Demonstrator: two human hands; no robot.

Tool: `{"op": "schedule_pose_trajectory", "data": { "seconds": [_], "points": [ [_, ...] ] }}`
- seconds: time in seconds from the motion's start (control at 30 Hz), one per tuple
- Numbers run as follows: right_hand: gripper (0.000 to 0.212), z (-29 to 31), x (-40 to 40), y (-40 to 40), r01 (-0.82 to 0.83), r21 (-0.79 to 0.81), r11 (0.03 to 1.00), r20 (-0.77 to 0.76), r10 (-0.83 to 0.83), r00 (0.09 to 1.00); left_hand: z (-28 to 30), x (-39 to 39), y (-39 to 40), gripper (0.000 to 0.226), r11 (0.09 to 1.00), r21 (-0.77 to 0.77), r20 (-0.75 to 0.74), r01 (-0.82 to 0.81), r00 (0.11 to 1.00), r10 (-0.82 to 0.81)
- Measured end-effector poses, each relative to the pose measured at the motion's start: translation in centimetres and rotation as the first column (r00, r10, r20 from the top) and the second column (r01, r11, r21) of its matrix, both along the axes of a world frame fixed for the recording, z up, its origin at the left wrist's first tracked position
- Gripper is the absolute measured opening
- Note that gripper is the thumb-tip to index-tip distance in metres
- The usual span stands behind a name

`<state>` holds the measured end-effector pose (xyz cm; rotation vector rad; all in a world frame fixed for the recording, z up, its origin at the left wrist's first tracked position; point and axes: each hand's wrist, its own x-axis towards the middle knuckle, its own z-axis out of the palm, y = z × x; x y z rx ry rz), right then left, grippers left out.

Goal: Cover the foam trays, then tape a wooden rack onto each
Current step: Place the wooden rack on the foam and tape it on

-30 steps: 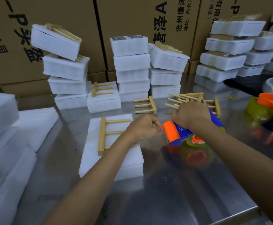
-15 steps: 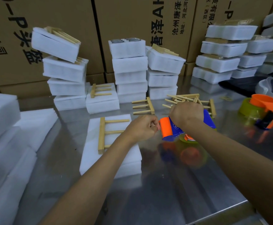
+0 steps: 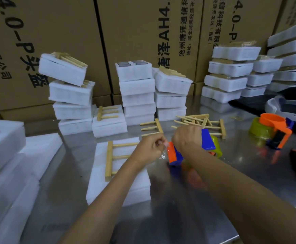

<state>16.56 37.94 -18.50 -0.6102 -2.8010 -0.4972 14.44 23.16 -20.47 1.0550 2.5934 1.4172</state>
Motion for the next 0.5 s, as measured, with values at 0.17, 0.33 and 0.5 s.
{"op": "schedule_pose_trajectory", "data": {
  "seconds": [0.17,0.33,0.5],
  "points": [
    [0.021,-0.2,-0.1,1.1,-0.027,-0.059,0.998,-0.09,0.022,0.996,-0.2,-0.4,-0.2,0.014,0.998,-0.012,0.045,0.058,0.997,-0.057],
    [0.043,-2.6,2.9,3.4,-0.008,-0.163,0.987,-0.418,-0.062,0.906,0.2,-0.3,-0.4,0.016,0.997,0.007,0.171,0.073,0.983,-0.073],
    [0.037,-4.0,4.6,3.4,0.006,-0.318,0.948,-0.455,-0.157,0.876,0.2,-0.5,-0.3,0.03,0.996,-0.002,0.22,0.09,0.972,-0.087]
  ]
}}
